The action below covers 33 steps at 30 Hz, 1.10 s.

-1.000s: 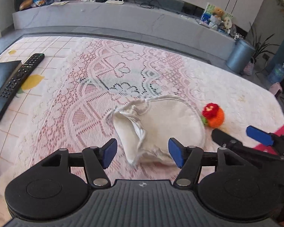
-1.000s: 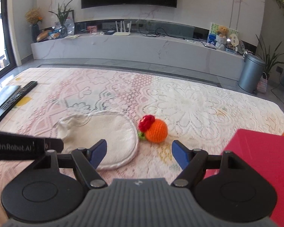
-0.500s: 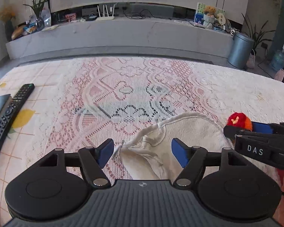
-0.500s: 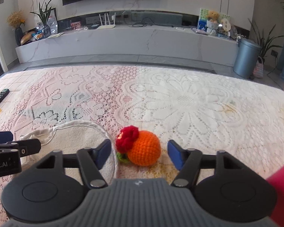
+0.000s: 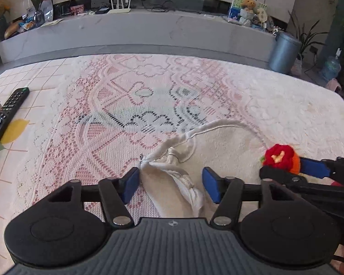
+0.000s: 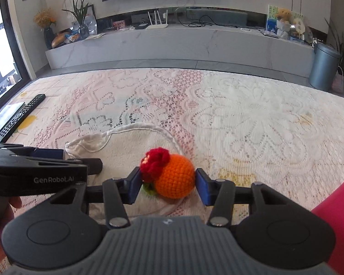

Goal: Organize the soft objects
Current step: 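Grasp the white cloth pouch with the left tool while the right tool grasps the orange crocheted toy, then lift the pouch and orange toy with both tools over the orange box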

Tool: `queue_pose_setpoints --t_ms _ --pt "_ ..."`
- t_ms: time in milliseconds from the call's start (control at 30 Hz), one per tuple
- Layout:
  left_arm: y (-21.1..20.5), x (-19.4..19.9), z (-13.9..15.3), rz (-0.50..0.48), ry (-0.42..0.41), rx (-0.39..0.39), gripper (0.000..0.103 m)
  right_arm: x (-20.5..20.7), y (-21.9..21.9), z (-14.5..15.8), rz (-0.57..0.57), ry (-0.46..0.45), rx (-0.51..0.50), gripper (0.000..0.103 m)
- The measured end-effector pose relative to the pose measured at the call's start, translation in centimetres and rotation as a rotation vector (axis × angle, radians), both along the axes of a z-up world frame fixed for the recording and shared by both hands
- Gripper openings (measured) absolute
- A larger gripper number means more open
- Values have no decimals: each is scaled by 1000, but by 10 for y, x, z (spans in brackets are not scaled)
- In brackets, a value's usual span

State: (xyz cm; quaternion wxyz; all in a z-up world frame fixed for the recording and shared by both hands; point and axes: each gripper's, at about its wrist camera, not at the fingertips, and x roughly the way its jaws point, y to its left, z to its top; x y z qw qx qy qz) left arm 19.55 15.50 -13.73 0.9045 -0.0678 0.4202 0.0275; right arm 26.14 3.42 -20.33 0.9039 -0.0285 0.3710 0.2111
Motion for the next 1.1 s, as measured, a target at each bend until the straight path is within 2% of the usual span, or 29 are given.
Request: queue_pose_setpoints --t_ms 133,200,300,367,500,567,700,867,933,1100 --pt "-5 -3 5 -43 -21 -45 42 3 -4 -3 6 34 34 51" --pt "-7 0 1 -58 8 -80 41 6 -5 -8 15 77 54 50" --pt "-15 -1 -2 -55 -2 -22 39 1 -2 -9 21 47 25 49" --pt "-17 -2 -1 -53 -4 -20 35 0 -2 -10 22 39 17 48" --pt "-24 -5 3 -82 -39 9 16 0 -3 -8 31 37 14 48" --pt "-27 -6 6 -95 -59 24 15 -2 -2 -7 34 30 4 49" --pt "-29 -9 11 -100 -76 28 13 -9 -3 -1 27 -14 -14 65" --pt "-29 -10 15 -105 -91 20 13 -17 -3 9 35 -95 -60 64" --pt "-28 -10 15 -104 -88 17 13 -14 -2 8 60 -96 -63 64" --pt "-29 -10 15 -112 -87 27 13 -4 -2 1 82 -72 -35 50"
